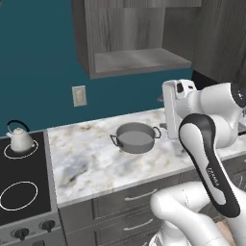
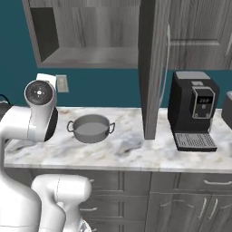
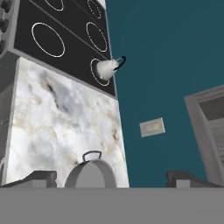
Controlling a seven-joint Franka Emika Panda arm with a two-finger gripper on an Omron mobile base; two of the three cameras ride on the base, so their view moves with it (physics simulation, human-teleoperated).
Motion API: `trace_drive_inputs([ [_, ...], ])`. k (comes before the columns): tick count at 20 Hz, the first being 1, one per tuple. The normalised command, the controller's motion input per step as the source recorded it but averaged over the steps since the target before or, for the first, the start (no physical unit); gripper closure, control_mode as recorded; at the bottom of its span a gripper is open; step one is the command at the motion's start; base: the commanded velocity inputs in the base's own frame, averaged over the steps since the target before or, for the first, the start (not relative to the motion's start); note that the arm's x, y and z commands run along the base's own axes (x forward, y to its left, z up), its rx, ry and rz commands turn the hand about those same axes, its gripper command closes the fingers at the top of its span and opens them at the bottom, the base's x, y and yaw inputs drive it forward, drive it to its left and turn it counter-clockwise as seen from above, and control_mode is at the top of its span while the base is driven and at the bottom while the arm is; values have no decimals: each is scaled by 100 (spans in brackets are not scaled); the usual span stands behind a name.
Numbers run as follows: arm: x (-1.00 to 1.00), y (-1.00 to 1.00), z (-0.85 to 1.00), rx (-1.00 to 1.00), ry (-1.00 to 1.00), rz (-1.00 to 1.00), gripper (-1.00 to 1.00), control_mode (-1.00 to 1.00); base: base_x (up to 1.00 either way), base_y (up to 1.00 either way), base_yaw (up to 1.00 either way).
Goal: Pick the kettle from the cabinet and place it on a stove burner. Then pick the pot from the counter and place it on another stove burner. Finally, turn both burners on.
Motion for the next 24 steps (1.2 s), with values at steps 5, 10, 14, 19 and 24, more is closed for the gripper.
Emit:
trace_drive_inputs([
  [5,0,0,0,0,0,0,-100,100,41,0,4],
  [10,0,0,-1,0,0,0,-100,-100,4,0,0],
  [14,0,-9,-5,0,0,0,-100,-100,0,0,0],
  [19,0,-5,-12,-2,1,0,-100,-100,0,0,0],
  [24,0,-2,-19,-4,3,0,-100,-100,0,0,0],
])
